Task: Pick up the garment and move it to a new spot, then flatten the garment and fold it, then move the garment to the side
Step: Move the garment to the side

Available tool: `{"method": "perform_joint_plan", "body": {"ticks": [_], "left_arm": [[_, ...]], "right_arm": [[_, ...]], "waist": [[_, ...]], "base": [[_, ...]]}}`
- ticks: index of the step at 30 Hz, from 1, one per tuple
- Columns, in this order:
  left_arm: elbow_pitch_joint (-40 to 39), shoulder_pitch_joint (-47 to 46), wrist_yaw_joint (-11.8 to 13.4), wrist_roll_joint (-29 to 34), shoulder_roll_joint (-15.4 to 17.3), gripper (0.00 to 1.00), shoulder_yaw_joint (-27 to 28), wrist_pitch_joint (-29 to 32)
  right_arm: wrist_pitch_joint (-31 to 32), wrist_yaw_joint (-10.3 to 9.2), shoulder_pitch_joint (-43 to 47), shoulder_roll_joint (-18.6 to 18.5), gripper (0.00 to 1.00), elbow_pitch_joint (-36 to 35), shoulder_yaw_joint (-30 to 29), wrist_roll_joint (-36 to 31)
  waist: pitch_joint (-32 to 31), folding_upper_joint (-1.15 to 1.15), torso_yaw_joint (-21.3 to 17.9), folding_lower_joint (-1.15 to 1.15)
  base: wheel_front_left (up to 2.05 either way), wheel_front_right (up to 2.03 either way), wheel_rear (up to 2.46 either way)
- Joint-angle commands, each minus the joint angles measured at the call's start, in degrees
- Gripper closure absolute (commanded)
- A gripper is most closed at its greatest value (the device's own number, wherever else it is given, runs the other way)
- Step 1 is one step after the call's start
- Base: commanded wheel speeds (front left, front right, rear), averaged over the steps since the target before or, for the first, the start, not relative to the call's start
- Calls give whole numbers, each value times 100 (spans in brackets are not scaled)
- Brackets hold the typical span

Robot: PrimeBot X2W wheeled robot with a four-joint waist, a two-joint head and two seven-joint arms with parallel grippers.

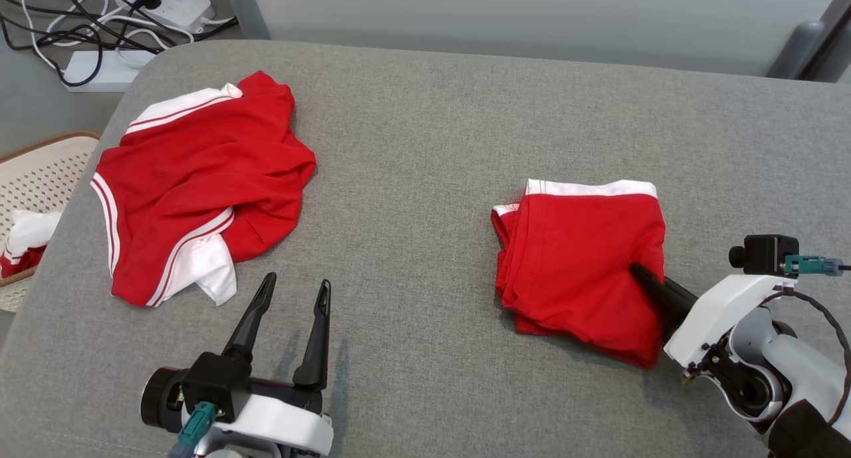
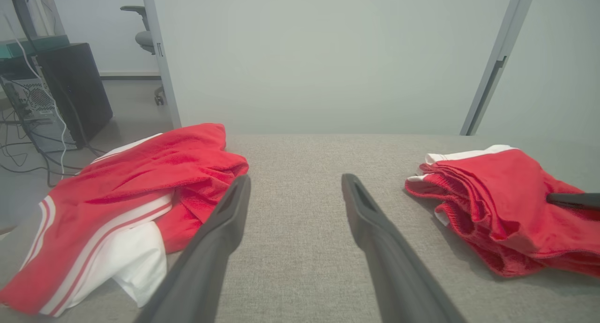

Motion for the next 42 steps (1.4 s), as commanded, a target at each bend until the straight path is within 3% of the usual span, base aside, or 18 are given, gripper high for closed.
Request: {"method": "perform_joint_plan", "body": {"ticks": [1,15,42], "left_arm": [[-171,-235,1,-28,20,0,171,-34],[-166,-370,-22,-7,20,0,29,-34],[-144,-683,-218,242,20,0,82,-34]], "right_arm": [[-108,25,-80,-144,100,-135,65,4],[-597,25,-213,-343,100,-234,413,190],[-1209,25,-376,-332,100,-341,869,538]], "waist": [[3,0,-13,0],[31,0,-268,0],[264,0,-1832,0]], "base": [[0,0,0],[0,0,0],[0,0,0]]}}
